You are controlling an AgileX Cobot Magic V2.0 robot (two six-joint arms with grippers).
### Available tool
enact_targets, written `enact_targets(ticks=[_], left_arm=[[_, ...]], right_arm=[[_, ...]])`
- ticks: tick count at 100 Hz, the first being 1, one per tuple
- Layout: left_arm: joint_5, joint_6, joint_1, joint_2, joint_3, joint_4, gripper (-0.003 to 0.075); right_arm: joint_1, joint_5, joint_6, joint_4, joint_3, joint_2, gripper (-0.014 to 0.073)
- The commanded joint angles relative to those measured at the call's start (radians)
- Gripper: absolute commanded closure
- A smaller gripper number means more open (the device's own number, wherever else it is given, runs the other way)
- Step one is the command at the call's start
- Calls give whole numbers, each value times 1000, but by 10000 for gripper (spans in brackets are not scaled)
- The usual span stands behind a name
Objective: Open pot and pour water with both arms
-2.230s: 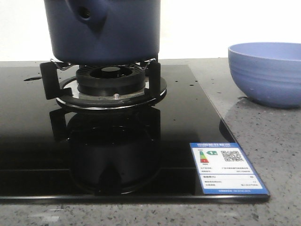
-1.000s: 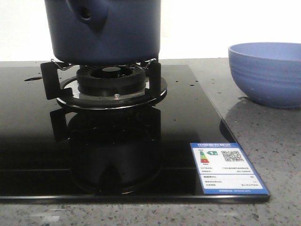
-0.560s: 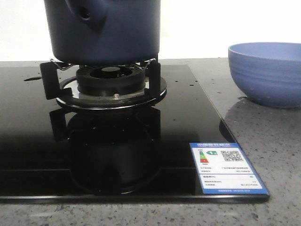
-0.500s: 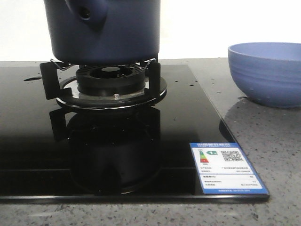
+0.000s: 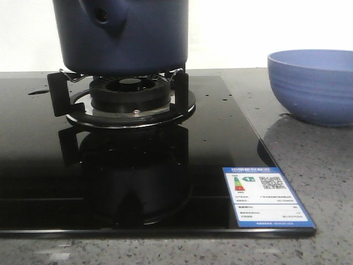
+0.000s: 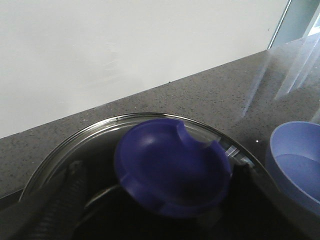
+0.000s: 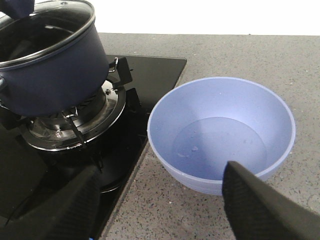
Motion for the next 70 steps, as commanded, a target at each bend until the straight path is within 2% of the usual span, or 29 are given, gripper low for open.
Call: enact_targets(ticks=[1, 19, 36, 49, 56, 70], left_arm=[[-23, 2, -7, -15, -53, -34, 184], [-36, 75, -7, 14, -52, -79, 184], [-23, 193, -7, 41, -52, -218, 185], [-23, 228, -7, 54, -52, -250, 197], [-23, 231, -7, 54, -52, -250, 231], [-25, 233, -7, 54, -52, -250, 356]], right_arm=[[3, -65, -12, 11, -37, 14, 123], [3, -63, -12, 11, -37, 14, 123], [3, -63, -12, 11, -37, 14, 123], [3, -63, -12, 11, -37, 14, 123], [3, -63, -12, 11, -37, 14, 123], [3, -63, -12, 11, -37, 14, 123]])
